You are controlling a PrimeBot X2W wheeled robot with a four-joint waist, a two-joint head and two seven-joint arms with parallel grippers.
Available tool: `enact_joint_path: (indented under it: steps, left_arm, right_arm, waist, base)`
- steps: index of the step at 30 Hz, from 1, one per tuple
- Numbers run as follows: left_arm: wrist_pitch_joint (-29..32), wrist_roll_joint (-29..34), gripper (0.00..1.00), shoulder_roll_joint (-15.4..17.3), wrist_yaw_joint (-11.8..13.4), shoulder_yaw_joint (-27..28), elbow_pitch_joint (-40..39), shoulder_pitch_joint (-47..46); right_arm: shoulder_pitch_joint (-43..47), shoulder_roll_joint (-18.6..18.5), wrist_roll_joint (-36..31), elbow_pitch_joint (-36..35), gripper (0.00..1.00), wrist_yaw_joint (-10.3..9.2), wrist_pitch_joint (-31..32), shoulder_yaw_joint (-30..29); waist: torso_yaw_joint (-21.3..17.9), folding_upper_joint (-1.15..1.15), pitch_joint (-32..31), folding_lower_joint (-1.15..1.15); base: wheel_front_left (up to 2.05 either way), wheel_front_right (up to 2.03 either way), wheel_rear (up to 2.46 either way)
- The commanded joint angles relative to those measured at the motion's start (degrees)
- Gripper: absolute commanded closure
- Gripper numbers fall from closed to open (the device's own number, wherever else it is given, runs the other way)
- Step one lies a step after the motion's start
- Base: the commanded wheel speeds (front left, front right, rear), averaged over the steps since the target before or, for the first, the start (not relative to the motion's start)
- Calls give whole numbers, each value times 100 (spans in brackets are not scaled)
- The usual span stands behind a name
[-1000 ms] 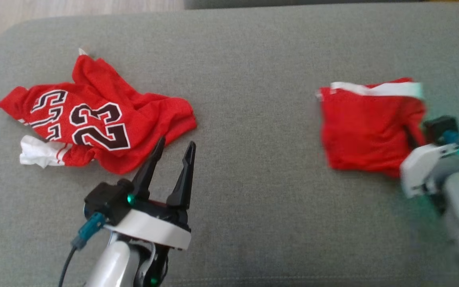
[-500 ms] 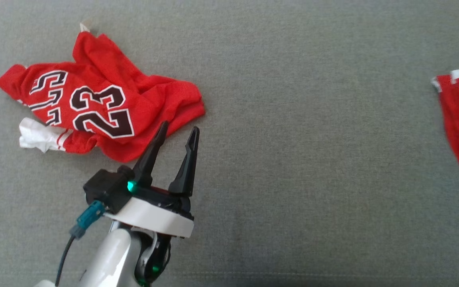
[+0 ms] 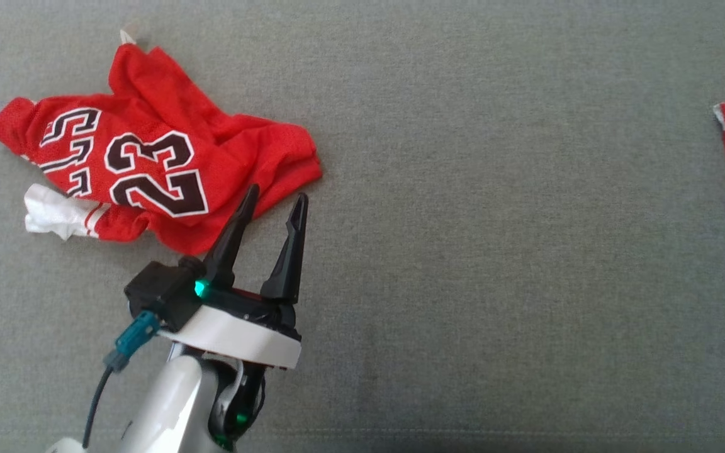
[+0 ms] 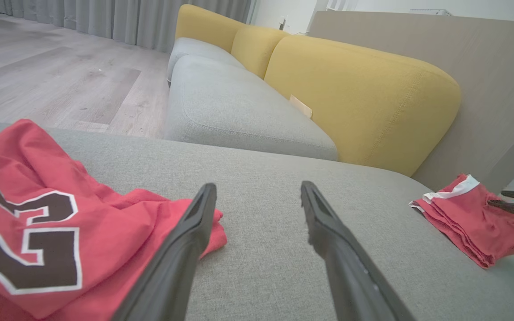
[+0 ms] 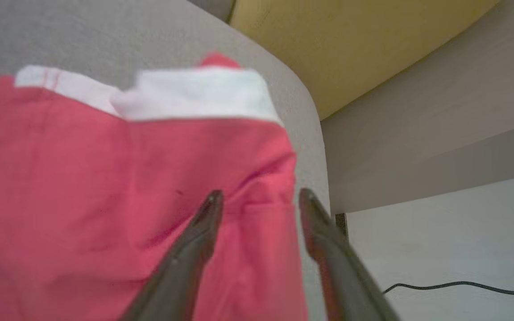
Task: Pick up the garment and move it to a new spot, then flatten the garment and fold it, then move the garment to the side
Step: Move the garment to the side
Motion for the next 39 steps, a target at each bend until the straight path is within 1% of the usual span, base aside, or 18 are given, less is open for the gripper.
enact_joint_path:
  steps: [1,5,6,8,11,19,22,26,28,31,34,37,39]
  left_arm:
    - [-44,-11,0,7,-22,185,-161,-163]
    - [-44,-12,0,7,-14,196,-139,-114]
    - [-44,-12,0,7,-14,196,-139,-114]
    - [-44,-9,0,7,-4,224,-138,-76]
    - [-44,-2,0,7,17,281,-150,2]
    - [-44,38,0,7,101,470,-267,281]
    - [-44,56,0,7,126,560,-307,403]
    - [-44,67,0,7,133,634,-321,539]
    - [-44,70,0,7,130,640,-317,613]
    - [-44,85,0,7,134,646,-316,753]
    - [-44,103,0,7,161,668,-322,897]
    - [-44,126,0,7,169,684,-312,1068]
    - [-44,134,0,7,176,705,-311,1138]
  right_arm:
    - [62,-67,-122,-228,0,-5,-80,-95]
    - [145,340,-387,-628,0,-5,-118,-430]
    - [145,340,-387,-628,0,-5,-118,-430]
    - [191,621,-484,-935,0,-5,-144,-614]
    - [360,1138,-553,-1460,0,-5,-251,-832]
    - [1221,2657,-348,-2855,0,-5,-706,-1211]
    - [1637,3099,-174,-3190,0,-5,-931,-1204]
    - [2114,3643,-92,-3403,0,-5,-1229,-1221]
    - [2349,3833,-73,-3455,0,-5,-1389,-1252]
    - [2710,4002,-12,-3511,0,-5,-1627,-1293]
    - [3020,4060,65,-3548,0,-5,-1825,-1276]
    - [3355,4068,436,-3558,0,-5,-2067,-1111]
    - [3477,4069,566,-3548,0,-5,-2149,-1066]
  waist:
    - [-37,0,-79,-1]
    - [-100,0,-294,-1]
    - [-100,0,-294,-1]
    - [-134,0,-432,-1]
    - [-181,0,-653,-1]
    - [-206,0,-1237,-1]
    - [-196,0,-1393,-1]
    - [-156,0,-1561,-1]
    - [-132,0,-1650,-1]
    - [-112,0,-1773,-1]
    - [-111,0,-1852,-1]
    - [-101,0,-1944,-1]
    - [-108,0,-1977,-1]
  base:
    - [0,0,0]
    - [0,0,0]
    - [0,0,0]
    - [0,0,0]
    - [0,0,0]
    - [0,0,0]
    - [0,0,0]
    - [0,0,0]
    - [0,0,0]
    - [0,0,0]
    - [0,0,0]
    - [0,0,0]
    - [0,0,0]
